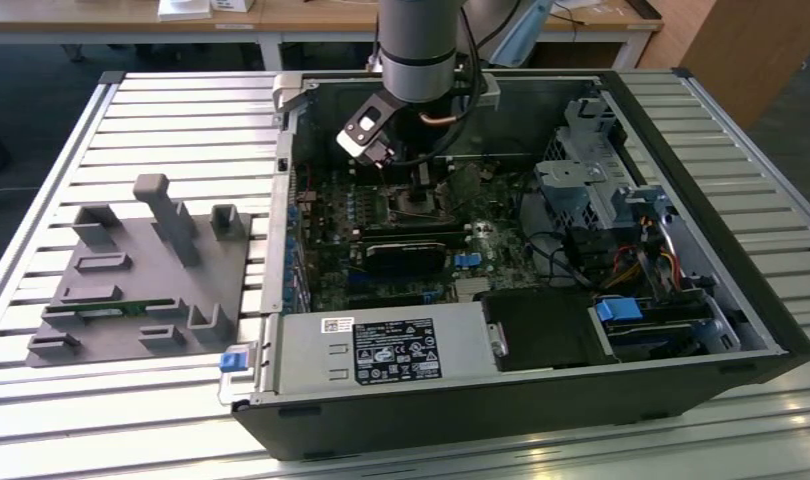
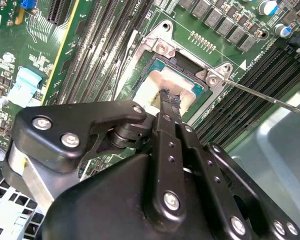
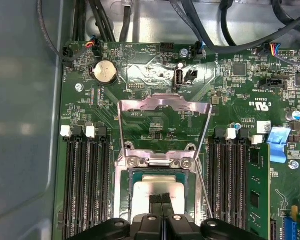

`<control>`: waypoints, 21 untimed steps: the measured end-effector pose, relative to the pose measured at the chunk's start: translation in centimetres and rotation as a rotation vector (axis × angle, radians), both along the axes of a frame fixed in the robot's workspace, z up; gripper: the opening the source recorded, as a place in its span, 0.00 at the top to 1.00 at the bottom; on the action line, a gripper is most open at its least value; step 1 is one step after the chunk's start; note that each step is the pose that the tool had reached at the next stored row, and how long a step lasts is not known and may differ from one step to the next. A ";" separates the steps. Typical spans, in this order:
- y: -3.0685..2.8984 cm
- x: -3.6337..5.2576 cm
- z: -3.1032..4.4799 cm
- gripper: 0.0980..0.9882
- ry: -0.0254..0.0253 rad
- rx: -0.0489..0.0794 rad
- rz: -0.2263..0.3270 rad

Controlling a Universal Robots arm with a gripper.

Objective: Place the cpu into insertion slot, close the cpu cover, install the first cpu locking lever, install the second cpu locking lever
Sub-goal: 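Place the cpu into insertion slot, then close the cpu cover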

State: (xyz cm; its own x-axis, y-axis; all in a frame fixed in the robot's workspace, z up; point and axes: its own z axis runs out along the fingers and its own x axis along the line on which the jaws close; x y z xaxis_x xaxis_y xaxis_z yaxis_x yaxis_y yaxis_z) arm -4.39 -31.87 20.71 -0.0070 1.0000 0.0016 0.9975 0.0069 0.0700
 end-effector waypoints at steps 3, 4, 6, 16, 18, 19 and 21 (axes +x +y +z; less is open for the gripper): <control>0.00 0.00 0.04 0.97 0.0001 0.000 0.000; 0.00 0.00 0.05 0.97 0.0000 0.000 0.000; 0.00 0.00 0.08 0.97 0.0001 0.000 0.000; 0.00 0.00 0.52 0.97 0.0001 0.000 0.000; 0.00 0.00 0.81 0.97 0.0000 0.000 0.000; 0.00 0.00 1.00 0.97 0.0001 0.000 0.000; 0.00 0.00 1.47 0.97 -0.0001 0.000 0.000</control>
State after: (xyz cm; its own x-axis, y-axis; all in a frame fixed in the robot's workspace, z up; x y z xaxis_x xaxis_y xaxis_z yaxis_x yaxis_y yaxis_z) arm -4.39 -31.87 22.18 -0.0070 1.0000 0.0017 0.9975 0.0069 0.0700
